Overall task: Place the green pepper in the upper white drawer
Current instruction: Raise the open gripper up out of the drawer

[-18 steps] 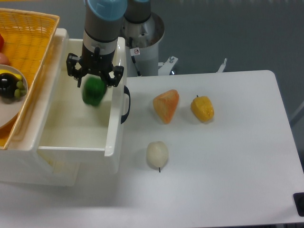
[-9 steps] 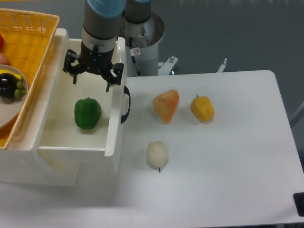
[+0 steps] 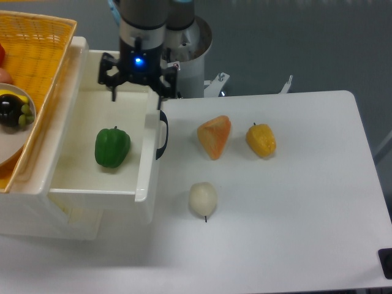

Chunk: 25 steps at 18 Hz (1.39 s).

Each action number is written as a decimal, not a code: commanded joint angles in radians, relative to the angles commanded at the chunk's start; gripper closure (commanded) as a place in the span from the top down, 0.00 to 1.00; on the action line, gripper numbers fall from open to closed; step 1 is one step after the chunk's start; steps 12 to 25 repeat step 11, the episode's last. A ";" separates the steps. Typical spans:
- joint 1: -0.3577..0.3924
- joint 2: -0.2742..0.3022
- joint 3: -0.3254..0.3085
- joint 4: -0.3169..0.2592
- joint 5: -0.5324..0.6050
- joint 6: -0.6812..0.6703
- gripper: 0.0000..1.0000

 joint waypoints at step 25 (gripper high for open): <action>0.089 -0.011 -0.028 -0.002 0.092 0.352 1.00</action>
